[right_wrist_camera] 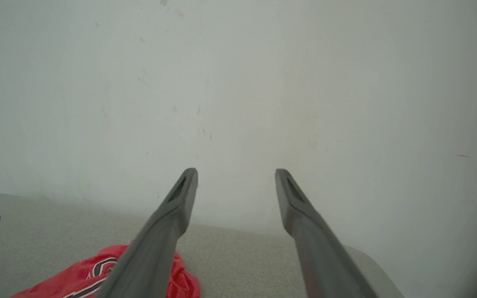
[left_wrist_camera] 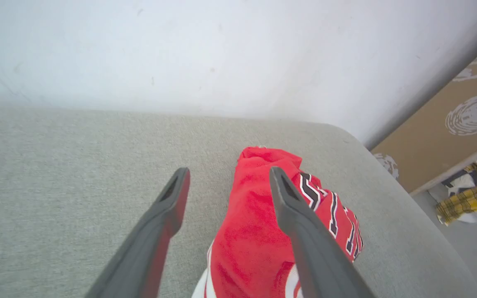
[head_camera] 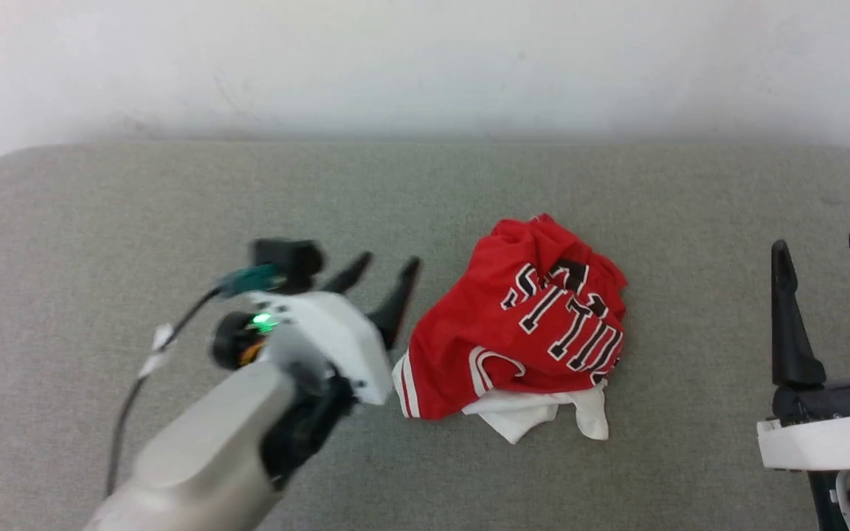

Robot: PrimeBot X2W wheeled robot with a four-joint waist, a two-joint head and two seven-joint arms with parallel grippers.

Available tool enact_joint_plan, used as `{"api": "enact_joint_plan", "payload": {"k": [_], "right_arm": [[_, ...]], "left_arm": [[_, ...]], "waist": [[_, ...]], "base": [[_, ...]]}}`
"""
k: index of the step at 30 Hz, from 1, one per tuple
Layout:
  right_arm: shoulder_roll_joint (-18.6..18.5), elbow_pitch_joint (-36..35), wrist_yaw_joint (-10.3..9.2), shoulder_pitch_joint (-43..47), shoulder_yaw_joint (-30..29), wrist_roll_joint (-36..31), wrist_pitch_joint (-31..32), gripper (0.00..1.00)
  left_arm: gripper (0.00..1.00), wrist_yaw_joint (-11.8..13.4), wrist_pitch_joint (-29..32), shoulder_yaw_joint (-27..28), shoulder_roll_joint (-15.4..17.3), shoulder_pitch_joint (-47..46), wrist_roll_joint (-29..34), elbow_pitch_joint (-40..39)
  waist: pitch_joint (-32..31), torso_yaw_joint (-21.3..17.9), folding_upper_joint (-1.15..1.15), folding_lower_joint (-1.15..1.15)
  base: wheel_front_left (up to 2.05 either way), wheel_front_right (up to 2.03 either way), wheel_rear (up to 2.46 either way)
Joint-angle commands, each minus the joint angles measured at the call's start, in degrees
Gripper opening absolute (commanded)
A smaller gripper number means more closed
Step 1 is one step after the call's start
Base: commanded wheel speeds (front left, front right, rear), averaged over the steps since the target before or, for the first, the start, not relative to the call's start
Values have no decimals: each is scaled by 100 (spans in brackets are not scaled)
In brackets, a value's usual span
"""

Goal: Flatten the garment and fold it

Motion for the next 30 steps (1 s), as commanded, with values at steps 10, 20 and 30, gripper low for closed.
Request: {"api": "enact_joint_plan", "payload": {"k": [10,20,30], "right_arm": [[3,-7,-5,377,-129,147,2,100],[3,280,-5,797,-200,352,-79,100],[3,487,-5,667,-226,437,-74,100]], "left_arm": [[100,458,-1437,1528,994,1795,784,-2134],[100,677,-1444,3519,149,4169,3820,-3193],[100,-50,-1445,4056,-631,4493,4377,-3212]], "waist": [[-210,66,0,1],[-268,59,0,1],[-146,174,0,1]], "base": [[0,0,0],[0,0,0],[0,0,0]]}}
